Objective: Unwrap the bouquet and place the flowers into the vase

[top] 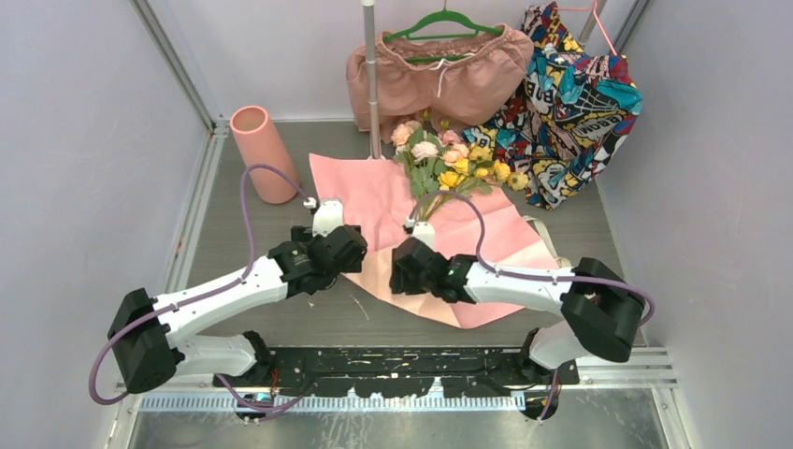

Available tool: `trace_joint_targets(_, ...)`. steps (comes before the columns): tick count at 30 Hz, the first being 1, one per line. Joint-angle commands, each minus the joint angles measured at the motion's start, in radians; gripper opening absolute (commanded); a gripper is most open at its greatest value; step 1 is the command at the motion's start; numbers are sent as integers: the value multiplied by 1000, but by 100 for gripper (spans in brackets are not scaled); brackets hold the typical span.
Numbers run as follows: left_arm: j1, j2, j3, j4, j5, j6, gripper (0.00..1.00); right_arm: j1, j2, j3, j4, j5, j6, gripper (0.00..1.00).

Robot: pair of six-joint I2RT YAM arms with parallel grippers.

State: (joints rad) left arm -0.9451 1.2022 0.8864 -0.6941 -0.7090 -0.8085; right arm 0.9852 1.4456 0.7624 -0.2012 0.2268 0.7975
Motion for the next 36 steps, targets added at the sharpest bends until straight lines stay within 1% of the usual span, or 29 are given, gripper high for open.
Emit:
trace_joint_targets(1, -4, 0, 35, 59, -6, 8, 100, 131, -72, 57, -39, 115, 57, 52)
trace_joint_targets(5, -3, 8, 40, 68, -7, 18, 100, 204, -101, 67, -92, 194, 82, 51)
trace_joint_targets(8, -3, 28, 45, 90, 1, 31, 100, 208, -151, 55, -113, 241, 95, 51)
trace_joint_targets(11, -2, 52, 56, 147, 41, 64, 100, 189, -215, 49, -167, 338, 80, 53)
trace_joint_targets(12, -1, 57, 61, 174, 60, 82, 100, 160, -234, 46, -184, 335, 71, 55)
trace_joint_targets(15, 32, 76, 85, 255, 135, 132, 100, -3, -295, 23, -180, 223, 33, 58)
trace_joint_targets(18, 129, 139, 127, 321, 256, 165, 100, -189, -329, 4, -170, 144, -13, 58)
trace_joint_targets(20, 187, 211, 164, 343, 332, 189, 100, -268, -312, 23, -202, 133, -50, 56)
trace_joint_targets(23, 223, 335, 221, 340, 356, 218, 100, -320, -253, 63, -249, 136, -98, 54)
trace_joint_targets(25, 237, 398, 239, 336, 391, 210, 100, -321, -210, 66, -235, 115, -115, 54)
trace_joint_targets(27, 244, 432, 224, 366, 432, 189, 100, -321, -174, 51, -196, 98, -115, 55)
trace_joint_targets(28, 244, 450, 217, 379, 447, 179, 100, -323, -152, 45, -182, 110, -109, 54)
trace_joint_targets(30, 246, 481, 221, 372, 469, 159, 100, -339, -106, 42, -170, 118, -91, 47)
trace_joint_targets(36, 246, 547, 233, 336, 518, 128, 100, -363, 6, 42, -186, 122, -25, 30)
